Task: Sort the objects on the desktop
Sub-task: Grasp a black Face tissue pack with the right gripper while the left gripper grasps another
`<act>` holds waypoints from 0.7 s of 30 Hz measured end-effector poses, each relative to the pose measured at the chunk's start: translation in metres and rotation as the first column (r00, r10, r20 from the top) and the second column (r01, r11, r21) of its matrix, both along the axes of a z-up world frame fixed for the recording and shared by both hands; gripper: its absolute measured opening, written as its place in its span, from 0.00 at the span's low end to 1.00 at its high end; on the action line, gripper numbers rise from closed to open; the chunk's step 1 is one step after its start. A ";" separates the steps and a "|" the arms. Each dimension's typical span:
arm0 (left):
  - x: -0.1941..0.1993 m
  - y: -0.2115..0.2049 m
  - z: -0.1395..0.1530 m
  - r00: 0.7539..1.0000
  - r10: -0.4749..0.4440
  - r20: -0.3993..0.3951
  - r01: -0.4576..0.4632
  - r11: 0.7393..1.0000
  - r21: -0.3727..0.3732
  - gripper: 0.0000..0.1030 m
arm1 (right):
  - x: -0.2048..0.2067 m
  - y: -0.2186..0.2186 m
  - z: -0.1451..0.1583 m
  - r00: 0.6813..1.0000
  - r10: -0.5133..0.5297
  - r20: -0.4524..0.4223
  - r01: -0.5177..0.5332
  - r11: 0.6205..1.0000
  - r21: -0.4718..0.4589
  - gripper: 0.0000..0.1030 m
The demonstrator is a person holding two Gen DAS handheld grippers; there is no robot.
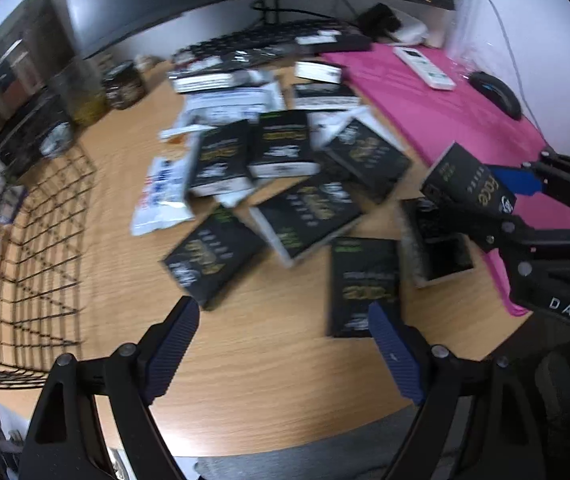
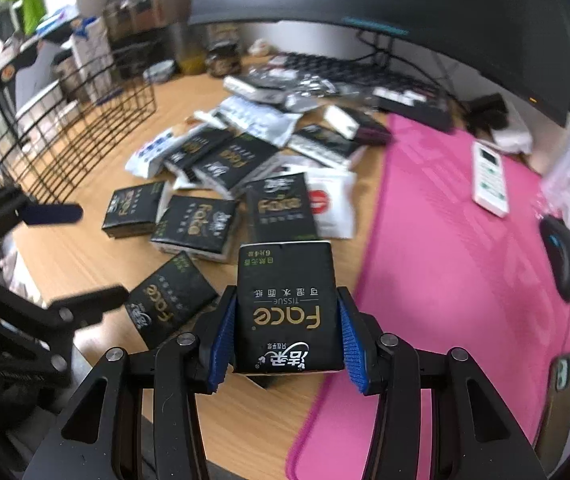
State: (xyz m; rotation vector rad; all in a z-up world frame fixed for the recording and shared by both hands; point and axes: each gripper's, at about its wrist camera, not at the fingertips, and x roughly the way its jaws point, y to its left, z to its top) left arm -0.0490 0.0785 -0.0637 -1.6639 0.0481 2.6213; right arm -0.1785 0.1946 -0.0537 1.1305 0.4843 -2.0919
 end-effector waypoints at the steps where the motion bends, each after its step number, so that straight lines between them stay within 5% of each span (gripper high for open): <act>1: -0.002 0.005 -0.002 1.000 -0.003 0.003 0.003 1.000 0.005 0.84 | 0.000 0.004 0.001 1.000 -0.005 0.001 0.005 1.000 -0.001 0.46; 14: -0.020 0.027 -0.023 0.999 -0.036 0.038 0.036 0.999 0.000 0.84 | -0.007 0.023 -0.004 0.999 -0.049 0.016 0.049 0.998 -0.025 0.46; 21: -0.025 0.026 -0.026 0.998 -0.029 0.061 0.026 0.999 0.040 0.56 | -0.005 0.023 -0.002 0.999 -0.046 0.010 0.046 0.998 -0.031 0.46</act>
